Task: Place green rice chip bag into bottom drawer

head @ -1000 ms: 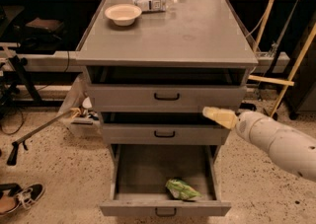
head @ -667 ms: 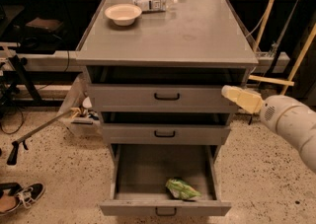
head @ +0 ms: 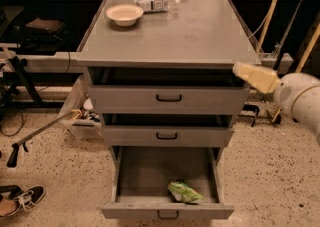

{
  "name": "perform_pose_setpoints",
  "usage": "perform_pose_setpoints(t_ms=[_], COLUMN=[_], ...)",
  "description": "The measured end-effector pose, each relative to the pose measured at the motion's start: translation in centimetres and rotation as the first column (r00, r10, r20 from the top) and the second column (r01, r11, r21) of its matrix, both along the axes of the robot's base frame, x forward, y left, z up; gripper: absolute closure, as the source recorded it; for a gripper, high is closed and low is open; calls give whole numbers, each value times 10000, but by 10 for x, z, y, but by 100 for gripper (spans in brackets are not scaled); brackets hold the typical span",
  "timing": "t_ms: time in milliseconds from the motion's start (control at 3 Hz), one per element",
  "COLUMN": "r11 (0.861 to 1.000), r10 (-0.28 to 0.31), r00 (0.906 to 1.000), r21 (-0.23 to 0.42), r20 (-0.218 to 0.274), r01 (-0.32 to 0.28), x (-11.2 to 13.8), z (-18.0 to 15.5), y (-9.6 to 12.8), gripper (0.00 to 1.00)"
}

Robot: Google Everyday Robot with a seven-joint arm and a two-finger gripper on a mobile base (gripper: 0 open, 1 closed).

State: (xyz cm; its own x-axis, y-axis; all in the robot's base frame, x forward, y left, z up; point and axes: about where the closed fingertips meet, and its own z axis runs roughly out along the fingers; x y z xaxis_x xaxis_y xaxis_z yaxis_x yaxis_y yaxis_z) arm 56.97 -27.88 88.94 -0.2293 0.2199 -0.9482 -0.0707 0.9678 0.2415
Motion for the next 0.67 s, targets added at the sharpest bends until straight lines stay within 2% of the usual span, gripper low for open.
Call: perform_pose_setpoints(t_ms=[333, 667], r11=[9979, 9967], r10=[-587, -718], r00=[9833, 9745], r21=[-165, -216], r20=[1725, 2126], r01=[624, 782], x=[1, -1], z=[108, 135], y=[-16, -21], gripper=[0, 0])
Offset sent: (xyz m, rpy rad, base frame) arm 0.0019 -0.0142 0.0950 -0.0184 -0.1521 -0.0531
